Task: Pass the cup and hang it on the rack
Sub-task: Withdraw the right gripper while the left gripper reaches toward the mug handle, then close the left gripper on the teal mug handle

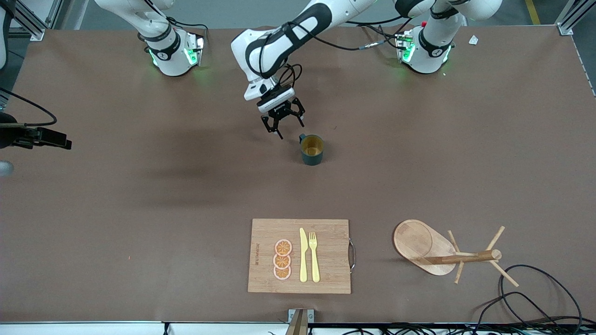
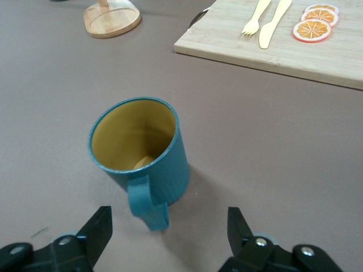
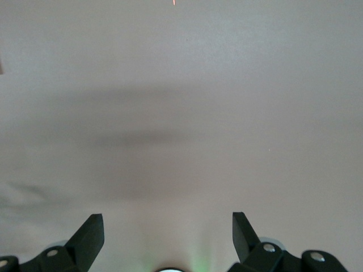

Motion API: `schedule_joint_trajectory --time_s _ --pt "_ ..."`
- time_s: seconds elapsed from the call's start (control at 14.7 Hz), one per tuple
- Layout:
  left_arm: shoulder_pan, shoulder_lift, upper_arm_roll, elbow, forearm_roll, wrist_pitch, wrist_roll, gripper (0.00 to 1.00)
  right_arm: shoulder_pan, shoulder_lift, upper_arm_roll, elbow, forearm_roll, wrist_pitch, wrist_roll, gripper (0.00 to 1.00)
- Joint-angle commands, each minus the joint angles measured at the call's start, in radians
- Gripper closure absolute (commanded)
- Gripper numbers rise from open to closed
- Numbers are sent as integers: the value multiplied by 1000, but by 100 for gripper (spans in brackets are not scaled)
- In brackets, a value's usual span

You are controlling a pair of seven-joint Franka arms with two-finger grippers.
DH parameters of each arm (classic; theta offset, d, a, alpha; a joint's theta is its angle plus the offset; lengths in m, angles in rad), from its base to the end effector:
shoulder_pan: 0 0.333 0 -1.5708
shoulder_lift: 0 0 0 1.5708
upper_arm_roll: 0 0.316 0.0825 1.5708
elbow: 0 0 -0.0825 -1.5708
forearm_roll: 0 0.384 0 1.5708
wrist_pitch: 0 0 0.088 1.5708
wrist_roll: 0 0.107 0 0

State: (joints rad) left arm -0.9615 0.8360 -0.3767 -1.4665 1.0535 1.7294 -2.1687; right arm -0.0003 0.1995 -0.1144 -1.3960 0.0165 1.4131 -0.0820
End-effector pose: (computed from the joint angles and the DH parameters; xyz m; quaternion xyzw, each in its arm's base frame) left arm 0.2746 -0.6262 0.1929 -0.8992 -0.1940 -0.3603 0.1550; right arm 0.5933 -0.0594 0.5789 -0.9958 0.0156 0.0903 0.0058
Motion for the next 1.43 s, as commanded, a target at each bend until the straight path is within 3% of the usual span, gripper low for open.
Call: schedule_joint_trajectory --time_s 0.0,0.41,0.75,1.36 --pt "-8 31 4 20 48 -21 -48 15 -13 -70 19 -21 0 -26 4 0" --pt "-8 47 27 5 72 -27 -232 29 -12 -187 21 -99 0 -22 4 0" --pt "-16 78 27 5 115 -45 -226 33 -6 -253 24 -144 0 -19 2 0" --pt "-19 91 27 8 141 -45 -158 59 -3 -312 25 -199 2 1 2 0"
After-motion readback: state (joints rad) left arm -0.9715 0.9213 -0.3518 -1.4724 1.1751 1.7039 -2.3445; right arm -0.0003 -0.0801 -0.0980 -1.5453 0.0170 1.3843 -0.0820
